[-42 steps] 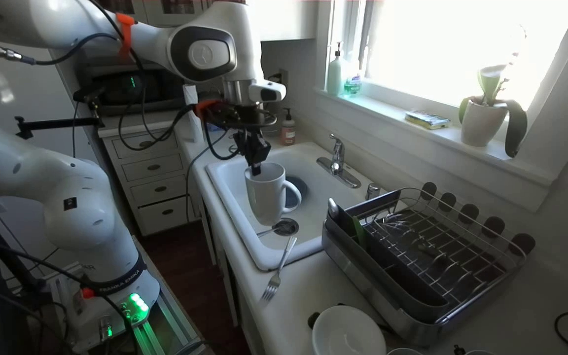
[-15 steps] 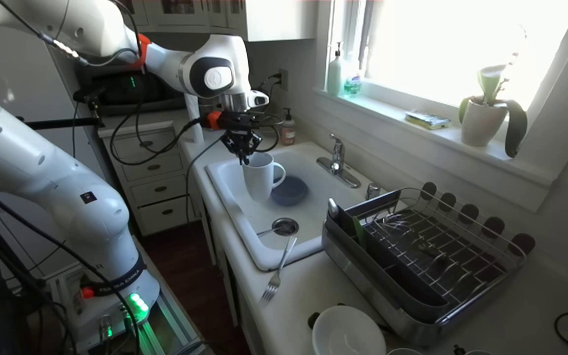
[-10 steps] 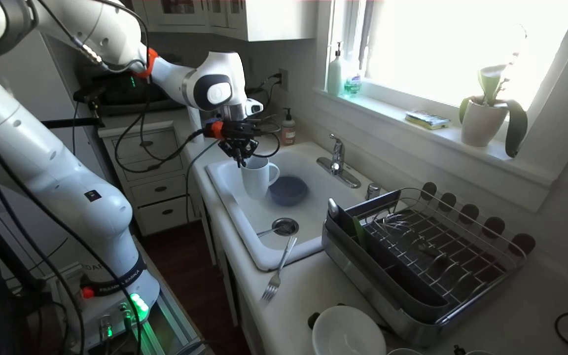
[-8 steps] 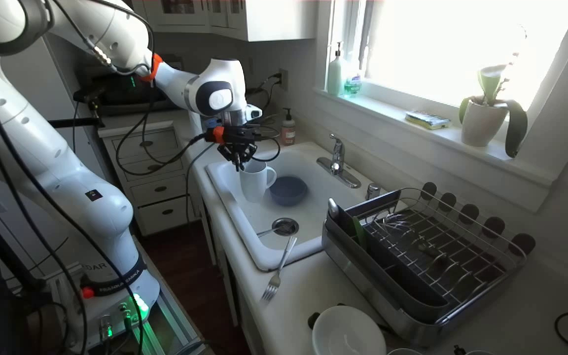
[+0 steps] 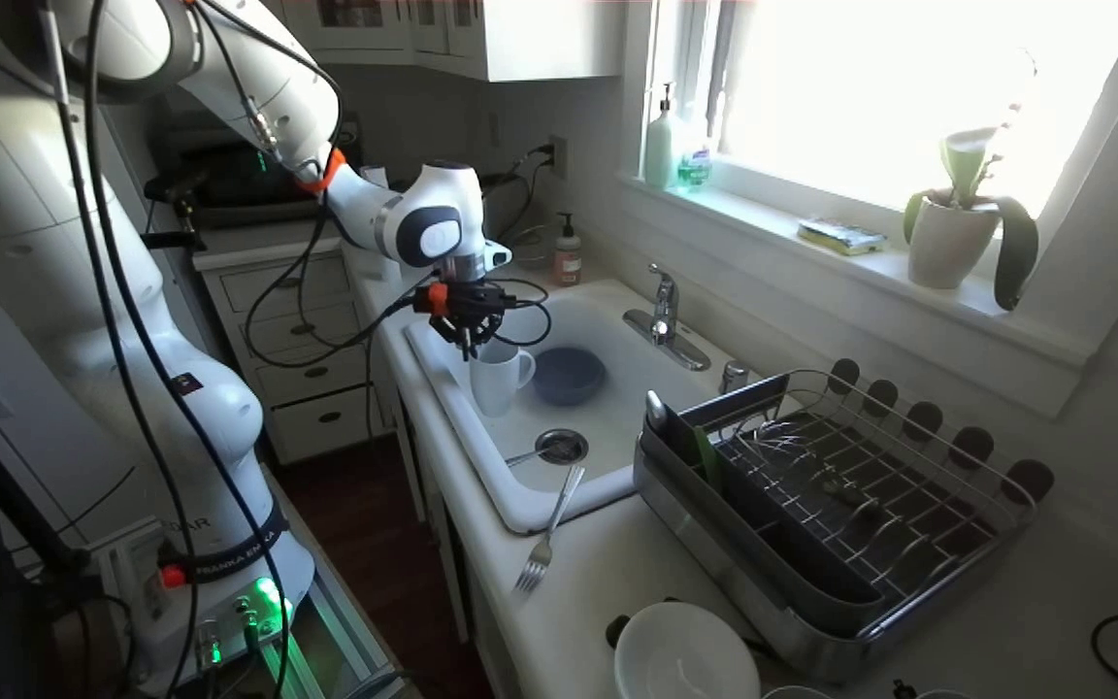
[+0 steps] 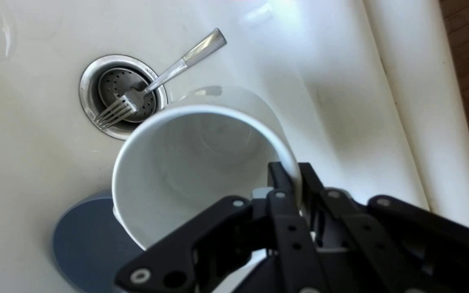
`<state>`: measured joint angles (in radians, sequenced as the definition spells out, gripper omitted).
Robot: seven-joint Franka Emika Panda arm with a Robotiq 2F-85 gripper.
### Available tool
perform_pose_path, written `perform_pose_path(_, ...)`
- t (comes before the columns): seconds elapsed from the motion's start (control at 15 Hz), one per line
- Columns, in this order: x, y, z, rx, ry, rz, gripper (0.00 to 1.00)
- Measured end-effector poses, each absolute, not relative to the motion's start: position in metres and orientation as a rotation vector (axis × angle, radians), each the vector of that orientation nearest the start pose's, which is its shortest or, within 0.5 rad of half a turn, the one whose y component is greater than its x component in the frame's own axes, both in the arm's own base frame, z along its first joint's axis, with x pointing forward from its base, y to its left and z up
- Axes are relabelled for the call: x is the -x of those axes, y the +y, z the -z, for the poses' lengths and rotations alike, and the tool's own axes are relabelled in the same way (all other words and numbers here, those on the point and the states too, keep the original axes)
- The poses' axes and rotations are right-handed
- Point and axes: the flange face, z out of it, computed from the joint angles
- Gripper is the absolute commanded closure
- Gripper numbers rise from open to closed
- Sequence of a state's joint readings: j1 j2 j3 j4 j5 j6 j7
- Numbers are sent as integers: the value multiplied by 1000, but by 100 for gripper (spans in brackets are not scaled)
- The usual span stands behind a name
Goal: Pick up the white mug cup and put it in the sink near the blue bowl
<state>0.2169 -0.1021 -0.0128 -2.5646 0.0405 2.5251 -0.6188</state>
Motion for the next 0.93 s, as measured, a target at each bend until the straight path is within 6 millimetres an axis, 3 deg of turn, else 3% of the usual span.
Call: perform_pose_path(0.93, -451, 119, -252, 2850, -1301, 227, 97)
